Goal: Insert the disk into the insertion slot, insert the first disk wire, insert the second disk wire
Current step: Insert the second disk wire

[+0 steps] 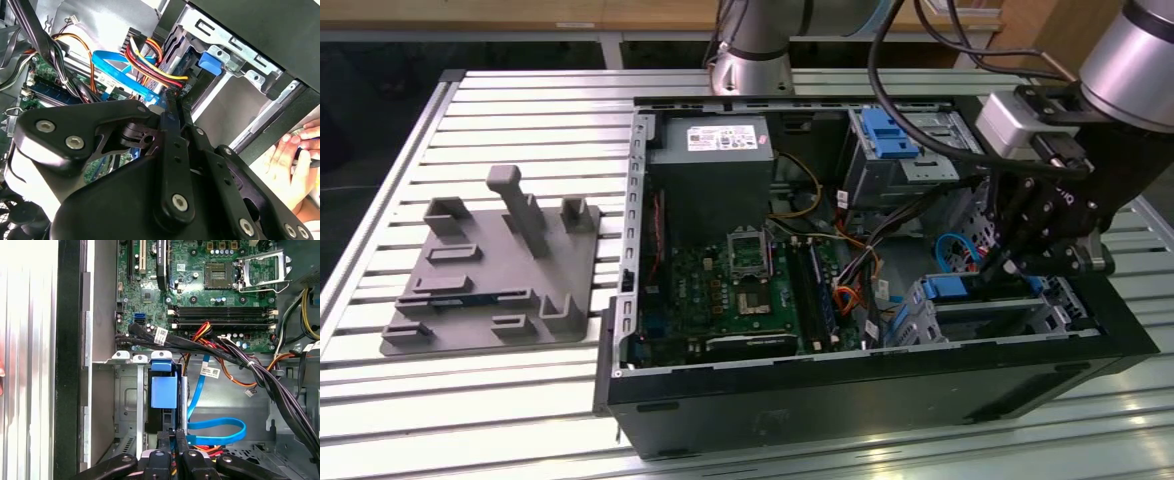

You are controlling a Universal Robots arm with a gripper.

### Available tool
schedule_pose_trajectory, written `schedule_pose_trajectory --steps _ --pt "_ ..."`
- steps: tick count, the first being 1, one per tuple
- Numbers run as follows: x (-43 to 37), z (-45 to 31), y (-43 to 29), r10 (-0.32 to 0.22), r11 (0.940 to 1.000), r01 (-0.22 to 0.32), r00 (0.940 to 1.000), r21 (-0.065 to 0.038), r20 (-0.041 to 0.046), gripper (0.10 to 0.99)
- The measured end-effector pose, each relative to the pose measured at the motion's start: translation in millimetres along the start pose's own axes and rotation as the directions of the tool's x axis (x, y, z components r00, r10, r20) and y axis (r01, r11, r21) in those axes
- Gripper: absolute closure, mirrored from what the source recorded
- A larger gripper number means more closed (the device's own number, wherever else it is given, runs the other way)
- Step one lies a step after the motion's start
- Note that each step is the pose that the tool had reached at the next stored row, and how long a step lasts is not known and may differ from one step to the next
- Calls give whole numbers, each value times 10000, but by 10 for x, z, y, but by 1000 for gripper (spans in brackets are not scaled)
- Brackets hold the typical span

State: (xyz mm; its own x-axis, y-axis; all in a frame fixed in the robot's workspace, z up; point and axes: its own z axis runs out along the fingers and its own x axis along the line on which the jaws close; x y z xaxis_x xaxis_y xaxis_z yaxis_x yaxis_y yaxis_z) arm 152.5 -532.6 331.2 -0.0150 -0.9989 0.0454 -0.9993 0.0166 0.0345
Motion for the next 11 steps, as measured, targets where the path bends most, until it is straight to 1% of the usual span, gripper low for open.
schedule_pose_trajectory --steps 7,10,11 --pt "4 44 -2 -4 10000 4 10000 0 -1 925" --pt "9 36 -2 -5 10000 5 10000 2 -19 918" --pt "8 45 -2 -7 10000 7 10000 0 10 918"
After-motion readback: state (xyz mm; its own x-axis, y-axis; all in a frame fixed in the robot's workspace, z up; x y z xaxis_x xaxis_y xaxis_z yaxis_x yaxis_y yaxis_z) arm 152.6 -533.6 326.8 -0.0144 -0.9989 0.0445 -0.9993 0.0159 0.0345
